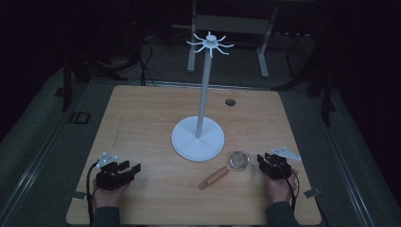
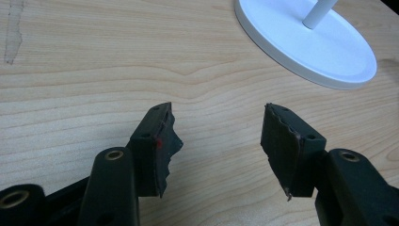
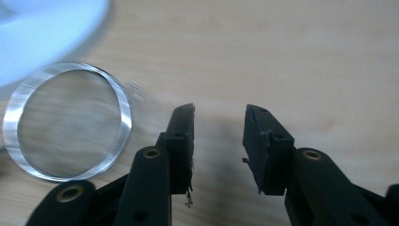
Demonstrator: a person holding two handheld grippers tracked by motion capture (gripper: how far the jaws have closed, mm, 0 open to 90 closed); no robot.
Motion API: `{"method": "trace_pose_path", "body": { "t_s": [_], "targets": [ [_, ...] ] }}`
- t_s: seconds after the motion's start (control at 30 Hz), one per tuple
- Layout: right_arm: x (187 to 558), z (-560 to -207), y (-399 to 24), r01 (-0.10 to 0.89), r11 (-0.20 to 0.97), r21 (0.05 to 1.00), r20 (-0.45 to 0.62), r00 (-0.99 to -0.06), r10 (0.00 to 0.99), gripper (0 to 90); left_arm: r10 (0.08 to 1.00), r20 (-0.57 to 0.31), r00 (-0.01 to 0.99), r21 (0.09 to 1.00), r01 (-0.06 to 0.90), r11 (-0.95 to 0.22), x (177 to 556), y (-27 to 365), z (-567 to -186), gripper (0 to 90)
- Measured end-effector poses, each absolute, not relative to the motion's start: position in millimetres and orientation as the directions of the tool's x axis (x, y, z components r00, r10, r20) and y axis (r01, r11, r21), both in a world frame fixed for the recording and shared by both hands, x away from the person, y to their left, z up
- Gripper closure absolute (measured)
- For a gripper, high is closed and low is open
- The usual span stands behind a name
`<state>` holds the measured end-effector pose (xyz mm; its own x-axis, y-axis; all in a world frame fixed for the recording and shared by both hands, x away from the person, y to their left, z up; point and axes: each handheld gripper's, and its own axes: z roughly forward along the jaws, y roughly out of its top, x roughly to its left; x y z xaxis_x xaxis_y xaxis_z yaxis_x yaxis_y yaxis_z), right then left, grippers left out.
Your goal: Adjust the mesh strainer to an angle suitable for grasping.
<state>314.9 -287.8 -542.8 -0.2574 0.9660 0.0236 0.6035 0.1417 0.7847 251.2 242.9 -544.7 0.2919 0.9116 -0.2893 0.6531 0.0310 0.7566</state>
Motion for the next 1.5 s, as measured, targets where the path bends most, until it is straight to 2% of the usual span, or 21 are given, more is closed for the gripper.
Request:
{"method": "trace_pose_path", "body": {
  "t_s": [0.03, 0.17, 0.2, 0.43, 0.57, 0.7, 1.1, 1.5],
  "targets": [
    [311.9, -531.3, -277.1, 0.564, 0.223, 0.795, -0.046, -0.311, 0.949, 66.0, 0.912, -0.291, 0.291, 0.756, 0.654, 0.033, 251.2, 243.1, -544.6, 44.8],
    [310.5, -524.2, -270.5, 0.529, 0.272, 0.804, -0.072, -0.368, 0.927, 65.7, 0.909, -0.287, 0.303, 0.757, 0.654, 0.021, 251.4, 240.8, -545.1, 44.9],
    [311.1, -516.9, -260.2, 0.513, 0.341, 0.788, -0.089, -0.453, 0.887, 69.1, 0.909, -0.286, 0.303, 0.755, 0.655, 0.019, 251.4, 240.0, -545.2, 45.4],
    [311.4, -503.2, -238.7, 0.446, 0.495, 0.746, -0.196, -0.564, 0.803, 76.0, 0.911, -0.282, 0.302, 0.753, 0.658, 0.015, 251.6, 240.0, -545.5, 45.4],
    [314.8, -493.1, -230.5, 0.41, 0.553, 0.725, -0.234, -0.609, 0.758, 82.6, 0.91, -0.283, 0.303, 0.753, 0.658, 0.015, 251.7, 239.9, -545.6, 45.4],
    [319.6, -491.0, -221.5, 0.4, 0.573, 0.715, -0.222, -0.648, 0.729, 89.6, 0.91, -0.286, 0.302, 0.754, 0.656, 0.019, 251.4, 240.1, -545.4, 45.4],
    [329.2, -506.2, -188.9, 0.344, 0.691, 0.635, -0.242, -0.761, 0.602, 89.5, 0.909, -0.287, 0.303, 0.754, 0.656, 0.019, 251.4, 240.1, -545.3, 45.4],
    [345.3, -528.5, -175.6, 0.374, 0.743, 0.555, -0.224, -0.793, 0.567, 88.5, 0.908, -0.289, 0.305, 0.753, 0.658, 0.019, 251.7, 240.1, -545.5, 45.5]
  ]
}}
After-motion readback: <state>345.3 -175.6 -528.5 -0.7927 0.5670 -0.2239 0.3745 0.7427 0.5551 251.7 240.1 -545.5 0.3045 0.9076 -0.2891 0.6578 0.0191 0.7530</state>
